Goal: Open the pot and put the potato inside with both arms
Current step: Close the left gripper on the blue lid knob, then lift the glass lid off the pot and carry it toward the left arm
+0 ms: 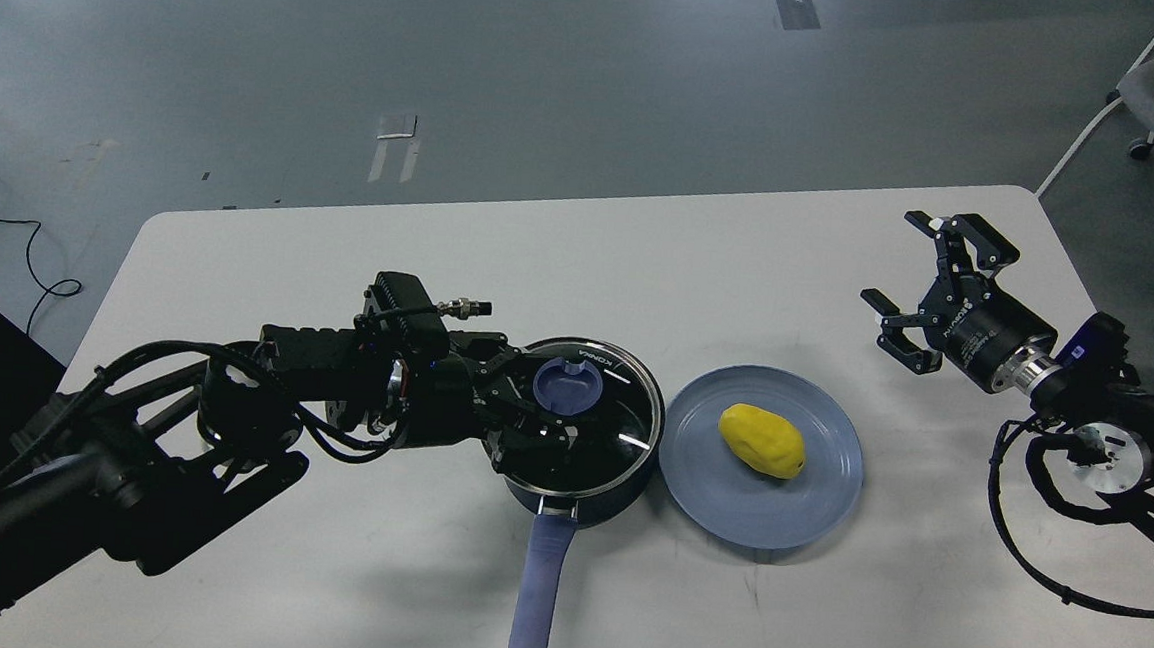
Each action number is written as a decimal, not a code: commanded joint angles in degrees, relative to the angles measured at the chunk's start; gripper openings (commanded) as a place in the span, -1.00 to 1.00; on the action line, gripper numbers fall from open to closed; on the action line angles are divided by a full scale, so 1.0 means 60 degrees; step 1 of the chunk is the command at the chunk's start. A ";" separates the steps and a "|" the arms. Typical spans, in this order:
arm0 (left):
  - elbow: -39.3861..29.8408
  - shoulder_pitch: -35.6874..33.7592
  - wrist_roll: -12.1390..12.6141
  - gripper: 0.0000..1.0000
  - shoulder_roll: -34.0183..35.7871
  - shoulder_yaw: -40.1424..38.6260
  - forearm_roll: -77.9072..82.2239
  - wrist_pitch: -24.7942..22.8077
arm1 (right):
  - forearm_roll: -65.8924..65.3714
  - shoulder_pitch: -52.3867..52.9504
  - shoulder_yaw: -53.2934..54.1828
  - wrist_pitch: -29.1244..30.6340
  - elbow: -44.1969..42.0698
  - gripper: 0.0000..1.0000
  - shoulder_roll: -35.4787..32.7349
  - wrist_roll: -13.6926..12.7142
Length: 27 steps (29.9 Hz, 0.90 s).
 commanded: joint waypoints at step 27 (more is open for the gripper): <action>0.0663 0.1362 0.0000 -0.28 0.4335 0.0612 -0.1534 0.4368 | 0.0000 0.0095 0.0001 0.0000 0.0001 1.00 0.0015 0.0000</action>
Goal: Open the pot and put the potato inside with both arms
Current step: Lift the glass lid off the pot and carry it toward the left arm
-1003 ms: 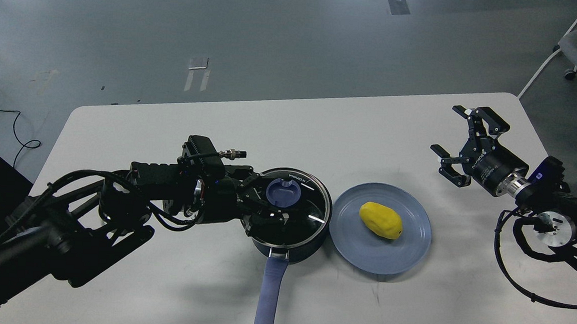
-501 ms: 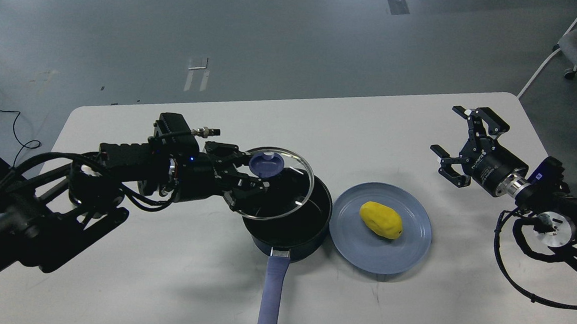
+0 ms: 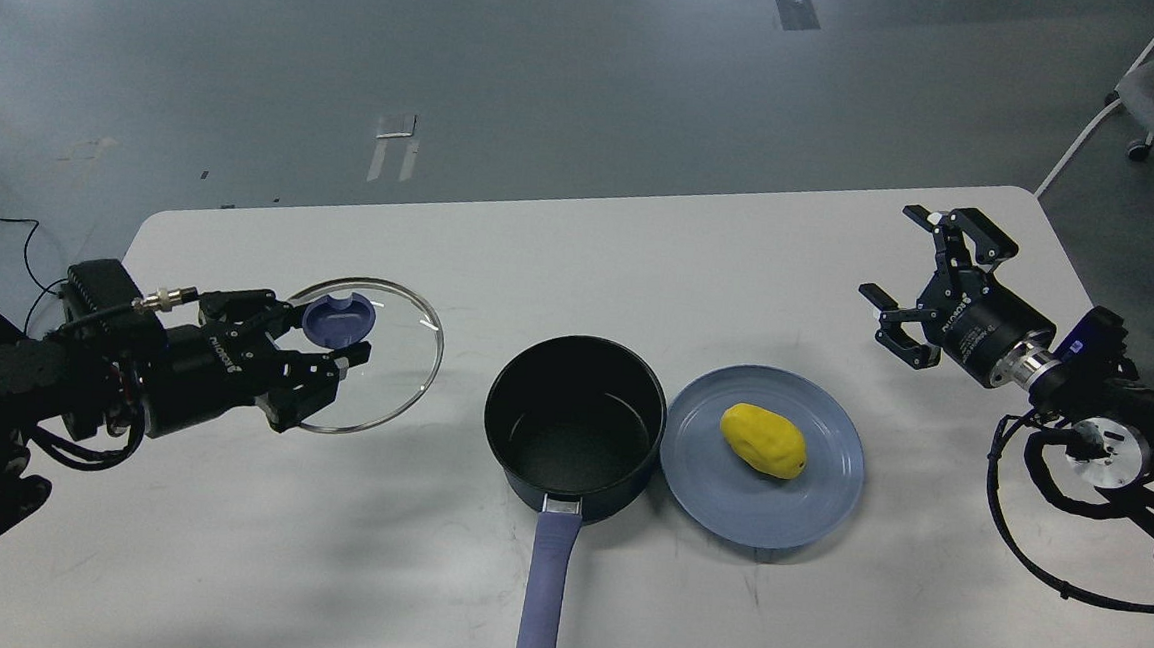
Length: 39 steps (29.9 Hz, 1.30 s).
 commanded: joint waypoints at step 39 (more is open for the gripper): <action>0.2992 0.1829 0.0001 0.67 -0.1820 0.0112 -0.1388 0.0982 | 0.0000 -0.0119 0.0000 0.0000 0.0016 1.00 -0.0024 0.0000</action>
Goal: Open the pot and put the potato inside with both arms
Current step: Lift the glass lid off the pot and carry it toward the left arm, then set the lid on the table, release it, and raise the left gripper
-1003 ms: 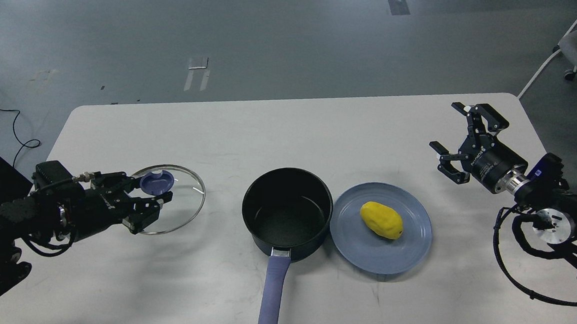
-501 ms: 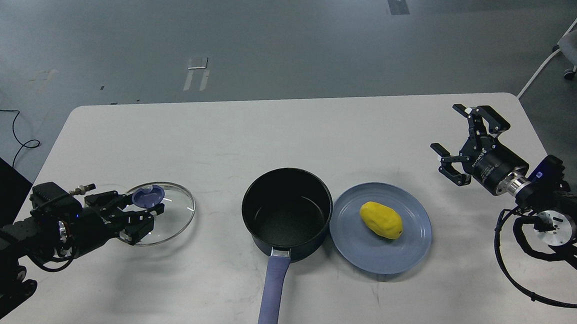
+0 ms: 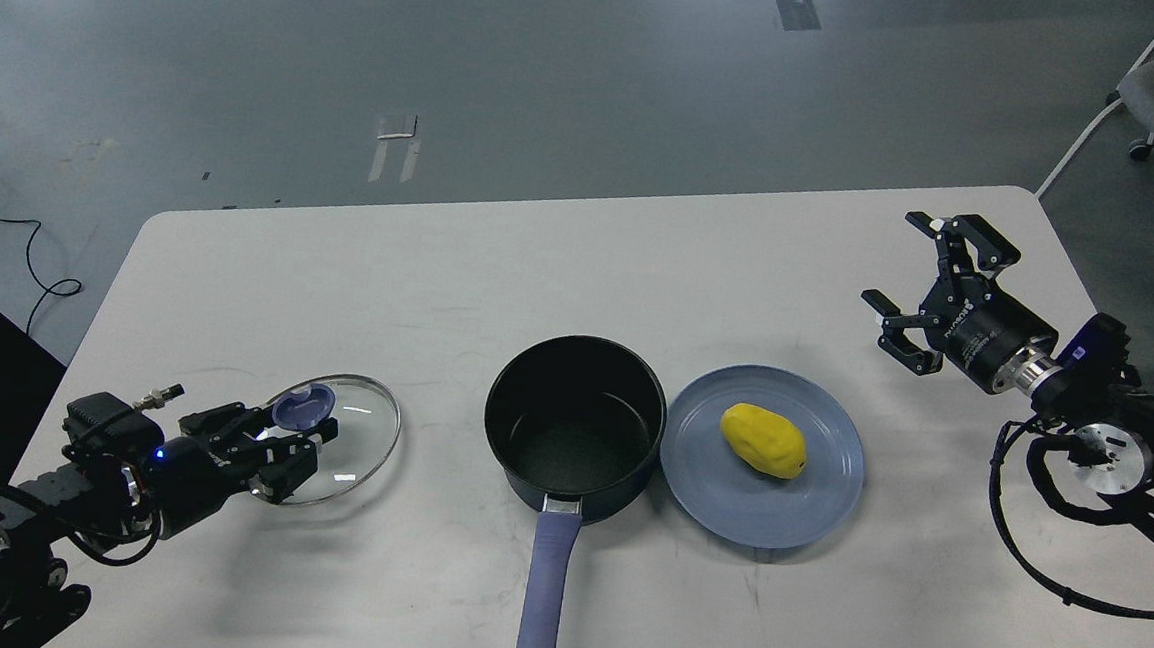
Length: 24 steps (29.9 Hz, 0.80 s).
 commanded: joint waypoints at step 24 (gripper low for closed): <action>-0.1242 -0.3484 0.0005 0.96 0.0808 -0.0271 -0.8311 -0.4232 | -0.0263 0.0495 -0.0029 0.0000 0.0596 1.00 -0.0861 0.0000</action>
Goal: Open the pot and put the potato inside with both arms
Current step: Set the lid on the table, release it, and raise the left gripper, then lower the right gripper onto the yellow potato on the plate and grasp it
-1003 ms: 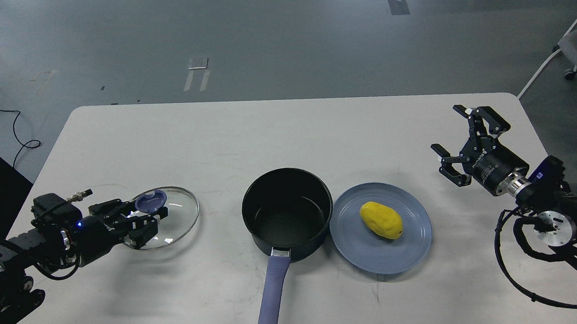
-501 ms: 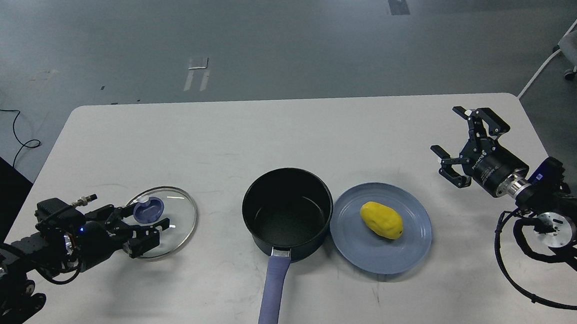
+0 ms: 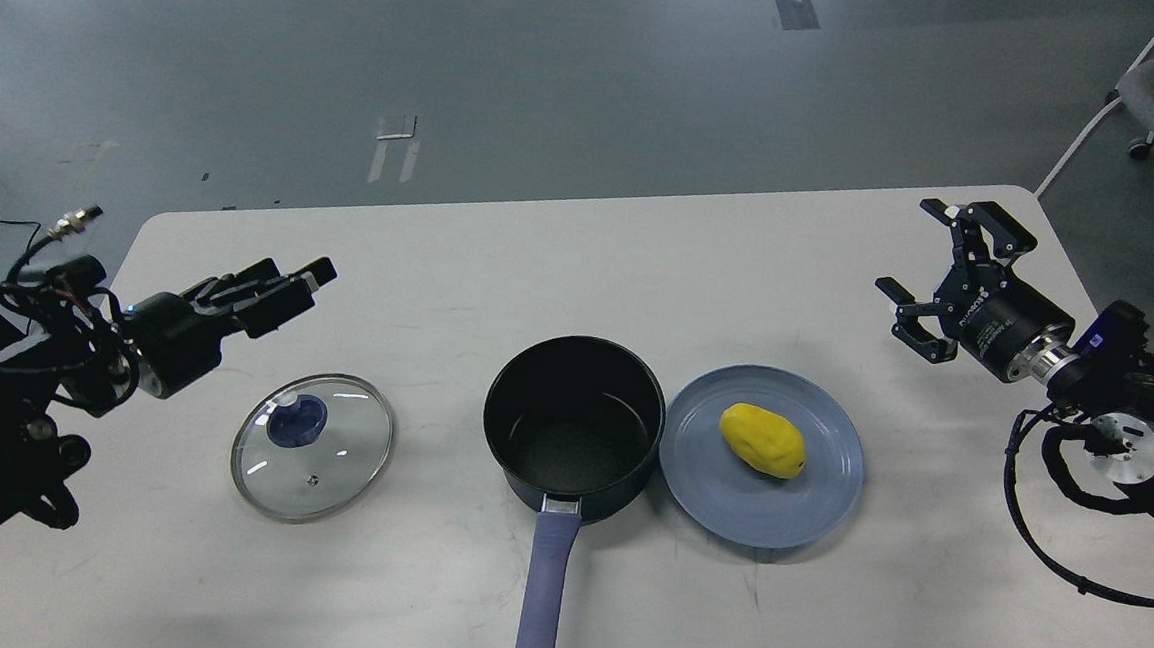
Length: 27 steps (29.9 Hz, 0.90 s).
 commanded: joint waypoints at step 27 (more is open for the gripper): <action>0.0881 -0.1468 0.1282 0.96 -0.0911 -0.1790 -0.9553 -0.3471 | -1.2421 0.8688 -0.7639 0.0000 0.4124 1.00 0.0194 0.0000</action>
